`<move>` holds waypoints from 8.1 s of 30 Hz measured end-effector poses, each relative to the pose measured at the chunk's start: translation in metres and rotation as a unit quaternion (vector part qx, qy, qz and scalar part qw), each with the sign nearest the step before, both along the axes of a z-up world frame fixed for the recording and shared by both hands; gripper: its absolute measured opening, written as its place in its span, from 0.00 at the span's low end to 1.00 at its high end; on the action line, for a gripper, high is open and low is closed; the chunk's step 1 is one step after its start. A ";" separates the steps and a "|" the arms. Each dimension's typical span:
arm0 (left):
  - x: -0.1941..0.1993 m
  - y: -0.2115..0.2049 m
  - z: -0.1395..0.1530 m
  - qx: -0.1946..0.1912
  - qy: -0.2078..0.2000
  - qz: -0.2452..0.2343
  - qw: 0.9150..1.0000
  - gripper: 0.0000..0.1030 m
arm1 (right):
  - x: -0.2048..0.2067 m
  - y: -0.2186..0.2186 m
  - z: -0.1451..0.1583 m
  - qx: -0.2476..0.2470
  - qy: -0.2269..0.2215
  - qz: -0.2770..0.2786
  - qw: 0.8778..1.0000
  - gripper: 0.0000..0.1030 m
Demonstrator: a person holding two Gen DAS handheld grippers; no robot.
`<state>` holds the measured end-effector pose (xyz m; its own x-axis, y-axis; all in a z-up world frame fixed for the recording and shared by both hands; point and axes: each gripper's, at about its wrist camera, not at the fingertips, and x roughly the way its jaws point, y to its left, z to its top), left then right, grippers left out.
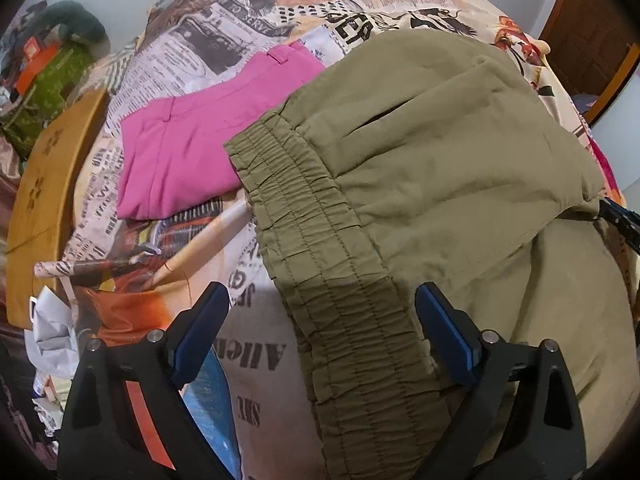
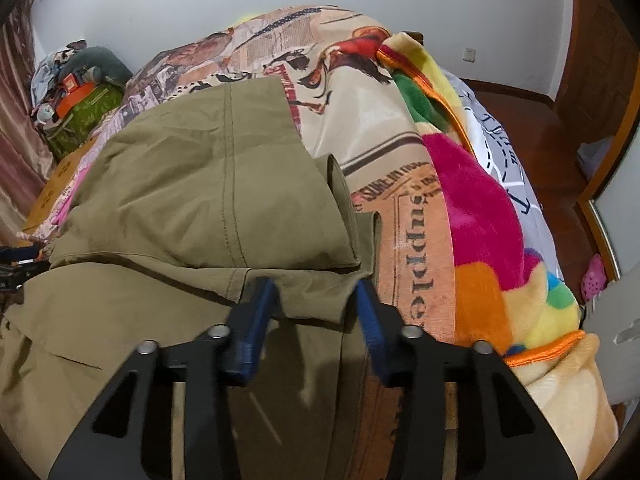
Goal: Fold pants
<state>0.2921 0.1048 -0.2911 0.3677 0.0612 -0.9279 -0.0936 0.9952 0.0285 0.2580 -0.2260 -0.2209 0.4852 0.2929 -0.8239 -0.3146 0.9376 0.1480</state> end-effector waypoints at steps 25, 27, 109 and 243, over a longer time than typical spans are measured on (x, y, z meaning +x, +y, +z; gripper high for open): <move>-0.009 0.016 0.030 0.039 -0.032 0.002 0.999 0.92 | -0.005 0.005 0.018 -0.027 -0.010 0.017 0.999 0.18; -0.010 0.021 0.044 0.032 -0.046 0.007 0.998 0.92 | -0.008 0.003 0.030 -0.018 -0.022 0.017 0.999 0.24; 0.046 0.068 0.091 0.055 -0.135 0.058 0.988 0.99 | 0.041 0.073 0.122 0.000 -0.134 0.061 0.989 0.50; -0.142 -0.098 0.071 0.088 -0.091 -0.165 0.978 0.97 | -0.170 0.086 0.093 0.005 -0.047 0.133 0.990 0.61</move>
<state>0.1504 0.0072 -0.2204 0.5519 0.0645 -0.8314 0.2132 0.9529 0.2155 0.0879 -0.1396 -0.1275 0.4645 0.4283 -0.7752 -0.5633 0.8183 0.1146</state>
